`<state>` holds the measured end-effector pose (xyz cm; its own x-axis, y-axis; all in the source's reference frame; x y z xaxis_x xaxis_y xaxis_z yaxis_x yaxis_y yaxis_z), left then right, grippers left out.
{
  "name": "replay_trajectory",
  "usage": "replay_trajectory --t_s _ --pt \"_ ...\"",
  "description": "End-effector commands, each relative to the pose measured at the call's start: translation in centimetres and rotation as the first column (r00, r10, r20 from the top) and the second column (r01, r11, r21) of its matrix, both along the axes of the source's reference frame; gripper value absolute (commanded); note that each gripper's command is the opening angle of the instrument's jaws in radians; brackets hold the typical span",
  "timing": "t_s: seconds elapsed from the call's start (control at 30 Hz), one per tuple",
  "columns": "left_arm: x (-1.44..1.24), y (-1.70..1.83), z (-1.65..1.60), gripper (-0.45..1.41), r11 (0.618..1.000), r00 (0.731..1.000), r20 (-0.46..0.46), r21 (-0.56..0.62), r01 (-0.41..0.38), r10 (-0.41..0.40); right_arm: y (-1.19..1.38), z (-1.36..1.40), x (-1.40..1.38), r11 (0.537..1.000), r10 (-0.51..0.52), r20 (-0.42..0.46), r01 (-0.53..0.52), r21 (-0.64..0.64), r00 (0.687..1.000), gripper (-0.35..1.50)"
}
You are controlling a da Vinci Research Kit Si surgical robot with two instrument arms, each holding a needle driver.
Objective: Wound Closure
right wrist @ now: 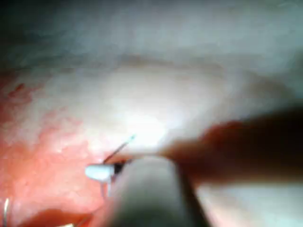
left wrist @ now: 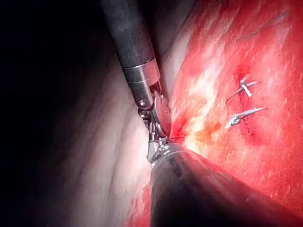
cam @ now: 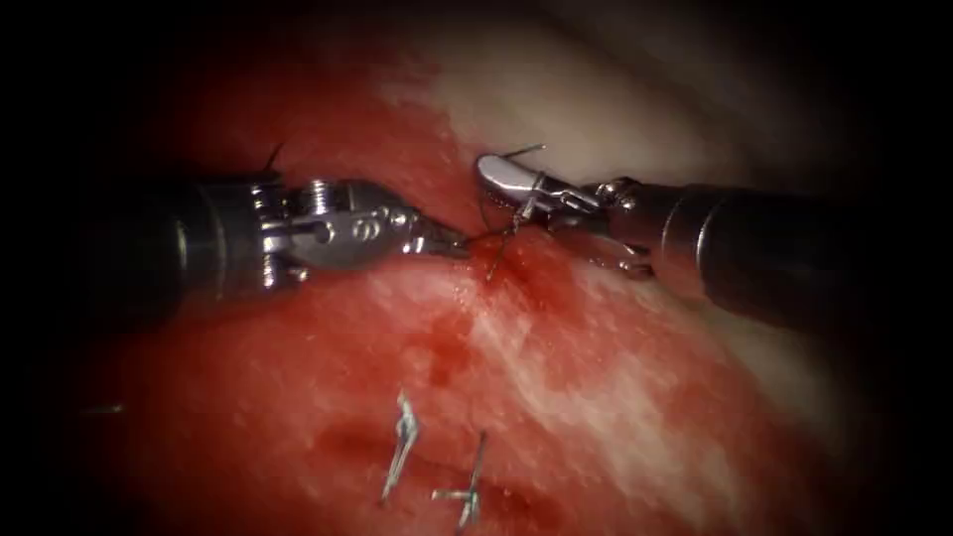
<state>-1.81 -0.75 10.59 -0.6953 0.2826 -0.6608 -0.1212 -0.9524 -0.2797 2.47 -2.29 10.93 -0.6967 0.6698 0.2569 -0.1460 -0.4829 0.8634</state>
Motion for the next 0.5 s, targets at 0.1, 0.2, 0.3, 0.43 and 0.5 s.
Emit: replay_trajectory --t_s 0.1,0.2,0.3,0.43,0.5 --pt "-0.03 0.02 0.05 -0.45 1.0 1.0 0.002 -0.001 -0.002 0.002 0.12 0.11 0.16 1.0 0.017 0.001 -0.017 -0.009 1.0 0.74" --pt "-0.01 0.01 0.05 -0.45 1.0 1.0 0.003 -0.002 -0.004 0.004 0.17 0.12 0.21 1.0 0.026 0.004 -0.026 -0.008 1.0 0.71" --pt "0.03 0.0 0.05 -0.45 1.0 1.0 0.004 -0.002 -0.006 0.006 0.18 0.07 0.24 0.999 0.009 0.06 -0.006 -0.048 0.998 -0.33" --pt "0.08 -0.01 0.05 -0.45 1.0 1.0 0.001 -0.005 -0.008 0.008 0.12 0.01 0.21 0.987 -0.021 0.198 0.052 -0.15 0.98 -0.35" --pt "0.12 0.0 0.05 -0.45 1.0 1.0 0.0 -0.001 -0.005 0.005 0.09 -0.03 0.2 0.979 -0.028 0.255 0.078 -0.189 0.967 -0.35"
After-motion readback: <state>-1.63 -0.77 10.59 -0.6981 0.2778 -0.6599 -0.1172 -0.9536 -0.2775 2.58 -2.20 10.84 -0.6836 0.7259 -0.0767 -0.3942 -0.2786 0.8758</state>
